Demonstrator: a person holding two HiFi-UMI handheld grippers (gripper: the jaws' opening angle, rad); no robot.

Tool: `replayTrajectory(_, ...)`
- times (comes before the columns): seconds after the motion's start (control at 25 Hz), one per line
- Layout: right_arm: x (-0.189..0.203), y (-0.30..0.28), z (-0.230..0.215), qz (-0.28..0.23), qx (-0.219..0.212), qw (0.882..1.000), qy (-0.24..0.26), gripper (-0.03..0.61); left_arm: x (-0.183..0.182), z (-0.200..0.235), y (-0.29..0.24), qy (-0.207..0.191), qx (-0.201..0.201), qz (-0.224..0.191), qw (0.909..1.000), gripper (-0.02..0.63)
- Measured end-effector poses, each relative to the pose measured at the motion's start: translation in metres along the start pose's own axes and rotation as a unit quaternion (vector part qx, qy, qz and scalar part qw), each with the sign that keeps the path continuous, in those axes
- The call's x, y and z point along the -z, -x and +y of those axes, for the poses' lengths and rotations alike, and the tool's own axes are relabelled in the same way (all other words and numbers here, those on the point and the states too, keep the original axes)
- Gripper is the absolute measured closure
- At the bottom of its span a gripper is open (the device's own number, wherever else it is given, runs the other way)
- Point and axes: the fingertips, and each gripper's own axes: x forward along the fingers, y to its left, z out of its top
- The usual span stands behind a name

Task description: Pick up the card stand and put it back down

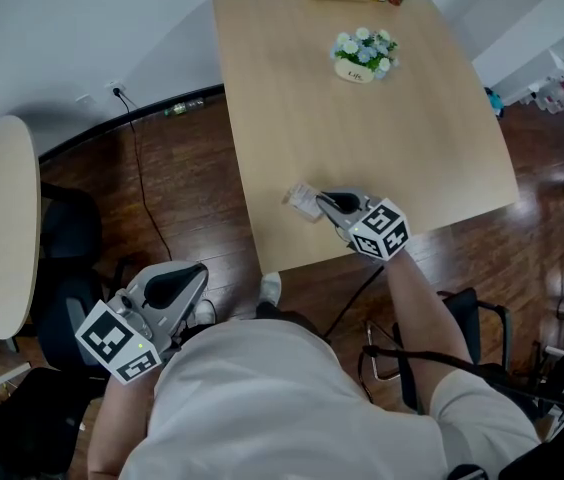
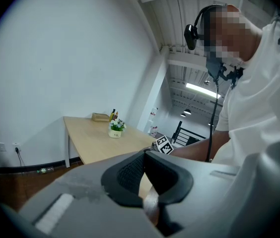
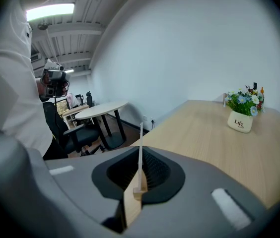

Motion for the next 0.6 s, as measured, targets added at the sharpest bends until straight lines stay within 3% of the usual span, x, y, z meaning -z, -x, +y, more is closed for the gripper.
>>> replayTrajectory(0.6,-0.022,0.015,0.002,-0.013,0.006,1.000,0.006,0.558,0.004,-0.001,0.010,-0.007,0.005,-0.006,0.9999,0.612)
